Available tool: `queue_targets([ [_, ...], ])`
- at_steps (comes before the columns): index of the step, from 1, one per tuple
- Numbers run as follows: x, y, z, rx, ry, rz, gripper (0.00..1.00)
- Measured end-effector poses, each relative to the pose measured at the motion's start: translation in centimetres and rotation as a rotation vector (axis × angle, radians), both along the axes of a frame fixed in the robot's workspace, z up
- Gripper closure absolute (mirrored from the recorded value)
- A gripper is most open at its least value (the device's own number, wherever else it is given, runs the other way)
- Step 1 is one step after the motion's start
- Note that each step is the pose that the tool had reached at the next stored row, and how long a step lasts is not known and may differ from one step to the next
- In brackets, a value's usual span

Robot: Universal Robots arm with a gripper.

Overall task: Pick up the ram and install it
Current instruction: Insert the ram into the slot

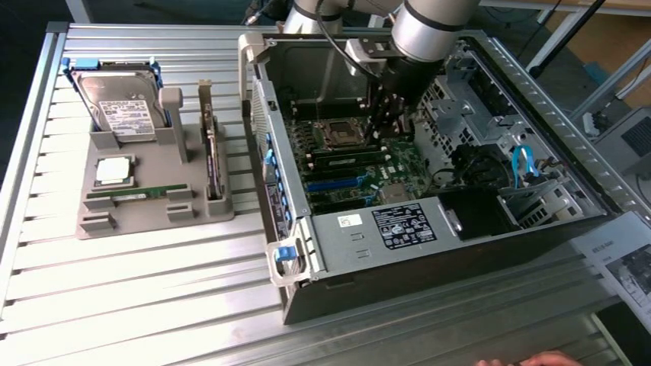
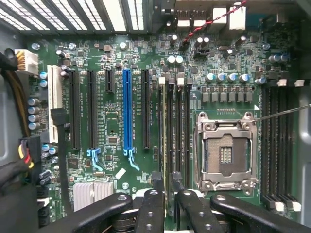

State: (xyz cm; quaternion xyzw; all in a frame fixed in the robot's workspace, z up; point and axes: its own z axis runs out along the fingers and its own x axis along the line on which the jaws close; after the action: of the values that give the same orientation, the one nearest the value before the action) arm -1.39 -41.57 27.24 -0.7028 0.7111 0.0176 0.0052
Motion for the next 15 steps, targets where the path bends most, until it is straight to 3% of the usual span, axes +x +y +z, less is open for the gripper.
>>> queue_targets([
  [15, 0.0, 0.00, 3.50, -0.0001, 0.0001, 0.000, 0.81],
])
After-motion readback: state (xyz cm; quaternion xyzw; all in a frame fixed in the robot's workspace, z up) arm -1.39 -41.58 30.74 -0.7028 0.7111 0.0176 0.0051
